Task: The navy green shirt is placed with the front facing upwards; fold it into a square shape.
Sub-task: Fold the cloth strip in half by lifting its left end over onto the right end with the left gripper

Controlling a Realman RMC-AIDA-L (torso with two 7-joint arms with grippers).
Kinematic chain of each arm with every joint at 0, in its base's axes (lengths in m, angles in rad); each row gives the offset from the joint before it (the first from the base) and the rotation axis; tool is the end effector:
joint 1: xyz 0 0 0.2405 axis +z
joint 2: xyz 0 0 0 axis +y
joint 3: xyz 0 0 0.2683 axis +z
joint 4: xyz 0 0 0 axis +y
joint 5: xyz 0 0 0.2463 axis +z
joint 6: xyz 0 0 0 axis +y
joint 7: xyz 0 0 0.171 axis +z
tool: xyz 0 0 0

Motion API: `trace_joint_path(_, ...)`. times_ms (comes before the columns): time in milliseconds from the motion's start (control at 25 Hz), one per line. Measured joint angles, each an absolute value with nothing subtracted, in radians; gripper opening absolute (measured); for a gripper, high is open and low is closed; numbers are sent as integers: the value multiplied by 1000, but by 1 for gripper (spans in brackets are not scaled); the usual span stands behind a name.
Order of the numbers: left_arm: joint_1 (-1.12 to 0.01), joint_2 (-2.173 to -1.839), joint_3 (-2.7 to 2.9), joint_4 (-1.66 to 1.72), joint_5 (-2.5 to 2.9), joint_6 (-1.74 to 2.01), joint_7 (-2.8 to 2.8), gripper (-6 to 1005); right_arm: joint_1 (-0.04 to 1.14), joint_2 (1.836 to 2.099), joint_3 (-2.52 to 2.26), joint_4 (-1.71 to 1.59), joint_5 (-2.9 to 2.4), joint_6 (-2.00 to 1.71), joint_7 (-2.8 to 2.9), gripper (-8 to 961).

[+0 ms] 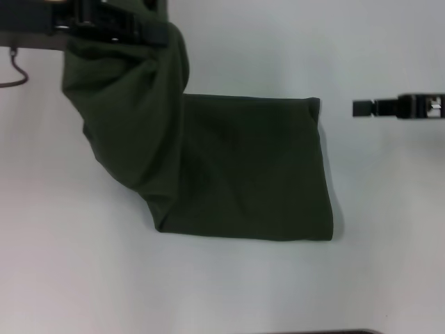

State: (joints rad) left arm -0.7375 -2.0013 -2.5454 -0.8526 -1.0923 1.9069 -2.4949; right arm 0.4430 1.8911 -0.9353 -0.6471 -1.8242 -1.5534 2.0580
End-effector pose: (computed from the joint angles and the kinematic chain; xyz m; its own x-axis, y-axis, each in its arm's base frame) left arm -0.1861 0.4007 0.0507 0.3515 0.8890 0.2936 0.8083 -0.4464 0.3838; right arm 0.3223 0.3651 0.0242 0.3965 -0.8130 -0.4264 -0.8700 -0.4810 0.1081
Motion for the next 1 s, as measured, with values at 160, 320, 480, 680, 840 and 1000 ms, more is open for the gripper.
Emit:
trace_joint_path(160,-754,-2029,-2510,-852,-1093,1906,-2493,110,417,1898,-874,-658,-1899,-1597,1986,27)
trace_joint_path(320,-754,-2045,-2507,-851,-1093,1912,-2487,111,394,1901,-857,-663,-1939,-1609,1919,28)
trace_joint_path(480,-751,-2071,-2504,-860,-1094,1918,-2480,113,379,1902,-844,-664,-1951,-1613,1910,29)
trace_joint_path(680,-768,-2107,-2483,-878,-1097,1905,-2478,114,383,1904,-830,-664,-1956,-1619,1915,32)
trace_joint_path(840,-782,-2133,-2410,-882,-1097,1845,-2485,116,391,1904,-830,-664,-1956,-1620,1923,34)
trace_joint_path(1000,-793,-2148,-2305,-906,-1092,1764,-2507,117,396,1905,-829,-664,-1955,-1620,1932,36)
